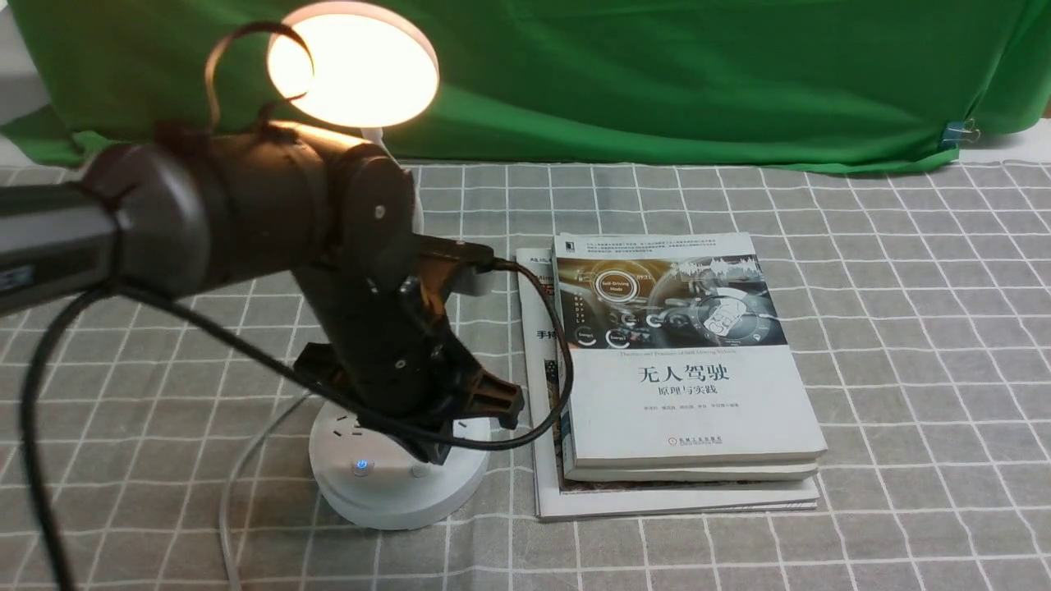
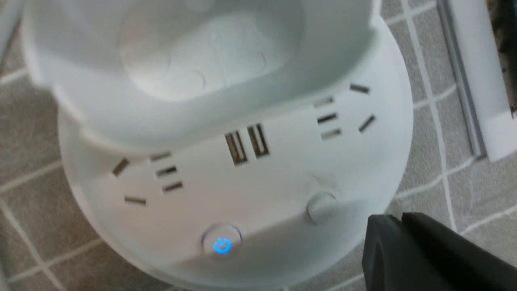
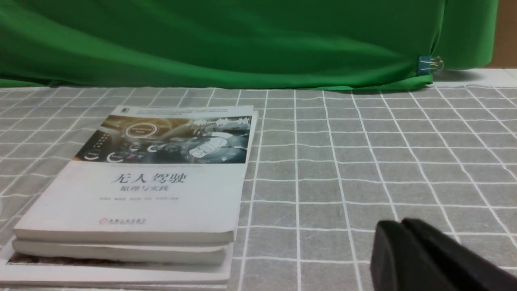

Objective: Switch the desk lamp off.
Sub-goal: Use the left arm to press the button switch on the lamp holder

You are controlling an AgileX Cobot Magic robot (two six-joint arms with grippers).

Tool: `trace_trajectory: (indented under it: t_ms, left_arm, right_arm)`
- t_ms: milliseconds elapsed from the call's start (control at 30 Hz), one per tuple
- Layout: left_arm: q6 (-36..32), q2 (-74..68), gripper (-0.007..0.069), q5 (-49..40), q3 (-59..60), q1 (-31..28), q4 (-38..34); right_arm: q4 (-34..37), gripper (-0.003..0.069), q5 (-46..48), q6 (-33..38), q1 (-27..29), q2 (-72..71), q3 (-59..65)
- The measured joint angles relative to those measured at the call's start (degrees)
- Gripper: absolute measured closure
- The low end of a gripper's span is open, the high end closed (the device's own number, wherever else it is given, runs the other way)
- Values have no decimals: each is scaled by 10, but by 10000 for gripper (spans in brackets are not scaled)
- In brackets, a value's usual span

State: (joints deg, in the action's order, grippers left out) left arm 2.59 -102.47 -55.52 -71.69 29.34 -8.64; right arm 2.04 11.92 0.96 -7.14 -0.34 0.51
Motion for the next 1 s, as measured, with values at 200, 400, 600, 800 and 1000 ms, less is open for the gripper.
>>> trace_trajectory:
  t_ms: [200,400,600,800,1000]
  left_arm:
    - [2,-10,606,-15,-8,-1,11]
    - [2,-15,606,-23,-9,-2,12]
    - [1,-31,606,-17,-9,-2,12]
    - [1,-51,606,-6,-11,-2,12]
    - [0,-51,606,-10,-14,-2,15]
  right_arm:
    - [0,622,0,0,0,0,0]
    - [0,622,0,0,0,0,0]
    - [0,622,0,0,0,0,0]
    - [0,622,0,0,0,0,0]
    - [0,622,0,0,0,0,0]
